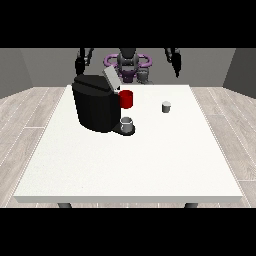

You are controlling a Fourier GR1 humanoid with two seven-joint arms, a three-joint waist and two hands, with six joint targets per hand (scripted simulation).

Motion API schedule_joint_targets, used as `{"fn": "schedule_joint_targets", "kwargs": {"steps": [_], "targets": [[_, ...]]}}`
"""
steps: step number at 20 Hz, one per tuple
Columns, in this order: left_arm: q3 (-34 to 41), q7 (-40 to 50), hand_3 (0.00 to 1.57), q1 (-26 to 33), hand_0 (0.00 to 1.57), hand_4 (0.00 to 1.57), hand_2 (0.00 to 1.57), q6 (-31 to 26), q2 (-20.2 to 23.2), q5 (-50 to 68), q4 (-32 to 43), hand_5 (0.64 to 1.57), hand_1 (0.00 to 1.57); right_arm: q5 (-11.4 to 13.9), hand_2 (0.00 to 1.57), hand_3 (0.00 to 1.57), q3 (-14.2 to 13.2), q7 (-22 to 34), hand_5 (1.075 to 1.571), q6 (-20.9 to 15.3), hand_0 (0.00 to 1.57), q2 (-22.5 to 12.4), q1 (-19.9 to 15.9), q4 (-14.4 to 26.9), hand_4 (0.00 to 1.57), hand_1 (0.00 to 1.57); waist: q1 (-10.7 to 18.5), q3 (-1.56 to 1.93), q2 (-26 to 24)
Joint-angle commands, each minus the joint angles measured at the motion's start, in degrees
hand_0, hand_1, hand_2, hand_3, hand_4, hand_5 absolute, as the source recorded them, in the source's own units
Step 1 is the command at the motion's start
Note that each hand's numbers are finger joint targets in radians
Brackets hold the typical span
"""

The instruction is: Insert the coffee pod into the coffee machine and close the lid

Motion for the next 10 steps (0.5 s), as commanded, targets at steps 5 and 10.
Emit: {"fn": "schedule_joint_targets", "kwargs": {"steps": [5, 10], "targets": [[0.7, -7.4, 0.00, 3.6, 0.00, 0.27, 0.00, -7.7, 0.3, 5.8, -0.4, 1.571, 0.00, -0.7, 0.00, 0.00, -0.7, -1.2, 1.571, 0.8, 0.00, 0.7, 1.5, 3.0, 0.13, 0.00, 1.6, -1.79, -1.6], [-0.1, -7.6, 0.00, 3.2, 0.00, 0.31, 0.00, -8.1, 3.4, 1.7, -1.1, 1.571, 0.00, -2.0, 0.00, 0.00, -5.3, -9.0, 1.571, -5.6, 0.00, 4.6, 1.4, 3.0, 0.09, 0.00, 0.0, -1.76, -2.2]]}}
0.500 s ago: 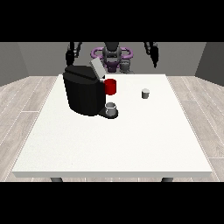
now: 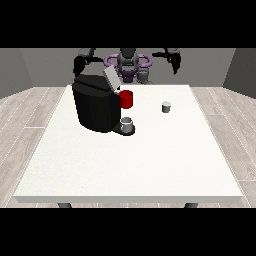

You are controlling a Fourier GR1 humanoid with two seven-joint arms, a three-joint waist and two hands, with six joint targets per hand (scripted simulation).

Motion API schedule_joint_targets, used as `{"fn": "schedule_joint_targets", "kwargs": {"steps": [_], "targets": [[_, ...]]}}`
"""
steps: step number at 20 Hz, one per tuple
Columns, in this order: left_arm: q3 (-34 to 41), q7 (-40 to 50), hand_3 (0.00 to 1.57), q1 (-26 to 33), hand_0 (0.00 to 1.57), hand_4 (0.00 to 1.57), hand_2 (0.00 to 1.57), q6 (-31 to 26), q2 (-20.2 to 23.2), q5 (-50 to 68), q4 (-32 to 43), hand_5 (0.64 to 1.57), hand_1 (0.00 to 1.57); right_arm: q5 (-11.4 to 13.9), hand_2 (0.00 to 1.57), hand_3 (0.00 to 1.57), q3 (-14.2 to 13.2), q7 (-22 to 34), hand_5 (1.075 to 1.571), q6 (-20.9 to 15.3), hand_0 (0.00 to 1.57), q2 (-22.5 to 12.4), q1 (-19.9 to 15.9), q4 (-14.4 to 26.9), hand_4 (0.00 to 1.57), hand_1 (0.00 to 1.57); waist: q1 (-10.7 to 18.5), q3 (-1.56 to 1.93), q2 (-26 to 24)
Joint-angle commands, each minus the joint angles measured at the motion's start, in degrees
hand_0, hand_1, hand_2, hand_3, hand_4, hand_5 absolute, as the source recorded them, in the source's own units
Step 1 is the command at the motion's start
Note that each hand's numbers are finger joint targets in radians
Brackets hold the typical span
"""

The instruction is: Insert the coffee pod into the coffee machine and close the lid

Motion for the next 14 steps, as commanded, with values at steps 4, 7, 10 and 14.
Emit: {"fn": "schedule_joint_targets", "kwargs": {"steps": [4, 7, 10, 14], "targets": [[3.9, -1.7, 0.00, -4.4, 0.00, 0.00, 0.00, -2.2, 7.5, -4.2, 5.2, 1.571, 0.00, 0.4, 0.00, 0.00, 1.1, -1.9, 1.571, -3.1, 0.00, 2.7, -1.7, -2.1, 0.27, 0.00, -2.7, -0.15, 1.7], [5.7, 2.7, 0.00, -8.3, 0.00, 0.00, 0.00, -4.3, 10.3, -3.4, 6.4, 1.571, 0.00, -0.6, 0.00, 0.00, -0.3, -5.0, 1.571, -2.5, 0.00, 2.4, -2.5, 1.2, 0.16, 0.00, -2.4, -0.13, 3.8], [7.9, 2.7, 0.00, -12.7, 0.00, 0.00, 0.00, -4.8, 10.3, -2.1, 13.6, 1.571, 0.00, 0.1, 0.00, 0.00, 1.2, -2.4, 1.571, -3.2, 0.00, 2.7, -4.7, -1.8, 0.13, 0.00, -5.3, -0.16, 6.0], [9.4, 4.3, 0.00, -17.5, 0.00, 0.00, 0.00, -5.8, 13.1, -3.3, 20.2, 1.571, 0.00, 0.9, 0.00, 0.00, 3.5, -0.5, 1.571, -2.4, 0.00, 2.8, -4.9, -3.6, 0.19, 0.00, -7.4, -0.16, 7.1]]}}
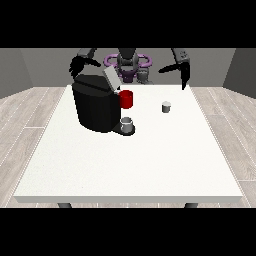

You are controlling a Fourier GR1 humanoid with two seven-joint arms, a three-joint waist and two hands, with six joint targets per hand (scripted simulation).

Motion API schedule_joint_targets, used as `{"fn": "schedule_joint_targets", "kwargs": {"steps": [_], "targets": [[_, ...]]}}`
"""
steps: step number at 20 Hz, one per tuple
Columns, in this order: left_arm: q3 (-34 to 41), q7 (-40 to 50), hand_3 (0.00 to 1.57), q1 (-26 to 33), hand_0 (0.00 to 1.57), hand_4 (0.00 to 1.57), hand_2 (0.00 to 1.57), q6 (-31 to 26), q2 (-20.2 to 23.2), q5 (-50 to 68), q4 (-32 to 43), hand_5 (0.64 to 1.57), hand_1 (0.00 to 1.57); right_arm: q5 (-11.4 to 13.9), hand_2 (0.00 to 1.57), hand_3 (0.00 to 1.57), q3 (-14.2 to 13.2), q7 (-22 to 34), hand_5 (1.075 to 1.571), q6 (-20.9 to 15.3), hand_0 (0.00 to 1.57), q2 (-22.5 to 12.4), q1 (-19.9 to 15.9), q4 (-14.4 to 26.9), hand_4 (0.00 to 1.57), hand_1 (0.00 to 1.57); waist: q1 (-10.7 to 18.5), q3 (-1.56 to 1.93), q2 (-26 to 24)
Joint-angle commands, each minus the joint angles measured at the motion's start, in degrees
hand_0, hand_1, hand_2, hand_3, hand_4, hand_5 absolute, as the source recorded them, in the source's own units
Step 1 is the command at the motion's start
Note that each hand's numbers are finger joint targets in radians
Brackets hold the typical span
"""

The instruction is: Insert the coffee pod into the coffee machine and close the lid

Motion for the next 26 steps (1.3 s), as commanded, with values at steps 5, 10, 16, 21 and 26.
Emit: {"fn": "schedule_joint_targets", "kwargs": {"steps": [5, 10, 16, 21, 26], "targets": [[0.3, -2.0, 0.00, -7.1, 0.00, 0.00, 0.00, 1.6, 1.0, -5.1, 13.1, 1.571, 0.00, -0.6, 0.00, 0.00, 0.5, 3.5, 1.571, -0.5, 0.00, 0.5, -4.5, -0.7, 0.28, 0.00, -1.9, -0.01, 3.9], [0.5, 0.2, 0.00, -11.4, 0.00, 0.00, 0.00, 1.8, 2.2, -6.9, 19.2, 1.571, 0.00, 0.7, 0.00, 0.00, 2.0, 2.8, 1.571, -1.6, 0.00, 0.6, -4.1, 2.1, 0.35, 0.00, -1.7, 0.00, 4.3], [-1.7, -0.6, 0.00, -13.3, 0.00, 0.00, 0.00, 1.3, 3.3, -11.1, 23.0, 1.571, 0.00, 2.0, 0.00, 0.00, 1.0, 0.8, 1.571, -2.9, 0.00, 0.4, -4.9, 6.4, 0.37, 0.00, -1.4, 0.00, 6.1], [-4.5, -1.1, 0.00, -14.4, 0.10, 0.00, 0.50, 3.5, 1.0, -15.7, 26.5, 1.571, 0.10, 1.8, 0.00, 0.00, 0.1, 3.3, 1.571, -3.1, 0.00, -1.3, -8.0, 8.8, 0.42, 0.00, -0.5, 0.00, 4.3], [-3.7, -0.1, 0.50, -15.9, 0.81, 0.00, 0.85, 5.0, 1.9, -17.7, 30.7, 1.571, 0.81, 1.6, 0.00, 0.00, -0.8, 1.6, 1.571, -2.0, 0.00, -2.6, -6.4, 10.9, 0.36, 0.00, -1.1, 0.01, 3.6]]}}
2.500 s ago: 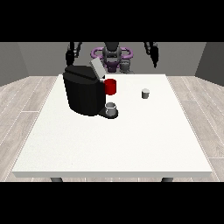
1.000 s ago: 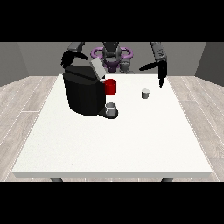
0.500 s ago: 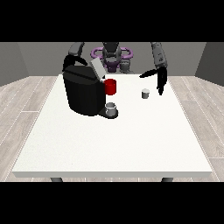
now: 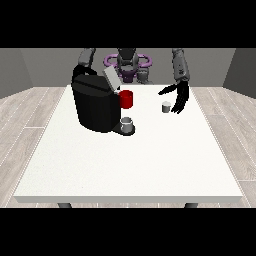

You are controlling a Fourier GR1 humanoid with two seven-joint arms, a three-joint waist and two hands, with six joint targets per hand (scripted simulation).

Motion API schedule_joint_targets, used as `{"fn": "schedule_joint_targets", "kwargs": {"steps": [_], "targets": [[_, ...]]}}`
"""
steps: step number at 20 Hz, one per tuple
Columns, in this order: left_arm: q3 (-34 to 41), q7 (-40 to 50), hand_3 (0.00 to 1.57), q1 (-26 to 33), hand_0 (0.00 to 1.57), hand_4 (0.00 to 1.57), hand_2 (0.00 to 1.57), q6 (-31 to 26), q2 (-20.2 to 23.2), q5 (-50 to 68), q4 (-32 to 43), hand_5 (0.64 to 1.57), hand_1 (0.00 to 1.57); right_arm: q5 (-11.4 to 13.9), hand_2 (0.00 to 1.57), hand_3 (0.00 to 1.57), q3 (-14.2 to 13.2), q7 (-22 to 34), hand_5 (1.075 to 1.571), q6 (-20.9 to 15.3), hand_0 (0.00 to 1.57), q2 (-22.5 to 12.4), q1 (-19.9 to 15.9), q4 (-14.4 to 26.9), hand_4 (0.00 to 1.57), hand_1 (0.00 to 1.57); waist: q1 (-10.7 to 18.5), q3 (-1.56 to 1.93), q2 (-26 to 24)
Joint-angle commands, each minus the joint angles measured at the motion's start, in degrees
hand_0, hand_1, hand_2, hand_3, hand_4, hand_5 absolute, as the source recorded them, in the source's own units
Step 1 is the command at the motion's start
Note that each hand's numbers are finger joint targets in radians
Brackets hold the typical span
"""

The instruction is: Insert the coffee pod into the coffee machine and close the lid

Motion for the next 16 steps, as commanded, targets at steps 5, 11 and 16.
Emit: {"fn": "schedule_joint_targets", "kwargs": {"steps": [5, 11, 16], "targets": [[-1.5, -4.6, 0.47, -1.7, 0.58, 0.00, 0.72, 3.0, 3.4, -6.8, 7.6, 1.571, 0.58, 0.2, 0.00, 0.00, 0.8, 1.0, 1.571, 0.1, 0.00, 0.3, -0.8, -1.2, 0.43, 0.00, -2.2, -0.01, 2.4], [-3.9, -4.5, 0.53, -4.0, 0.65, 0.00, 0.79, 8.1, 1.3, -11.7, 7.7, 1.571, 0.65, -0.1, 0.00, 0.00, 0.2, 0.7, 1.571, -1.9, 0.00, 1.3, -3.4, 1.7, 0.52, 0.00, -0.7, 0.00, 1.3], [-2.8, -9.0, 0.65, -3.9, 0.69, 0.29, 0.85, 15.6, -0.4, -13.9, 12.3, 1.571, 0.69, 1.0, 0.00, 0.00, 3.5, 0.2, 1.571, -1.6, 0.00, 2.0, -0.3, -1.3, 0.52, 0.00, -2.9, -0.02, 2.4]]}}
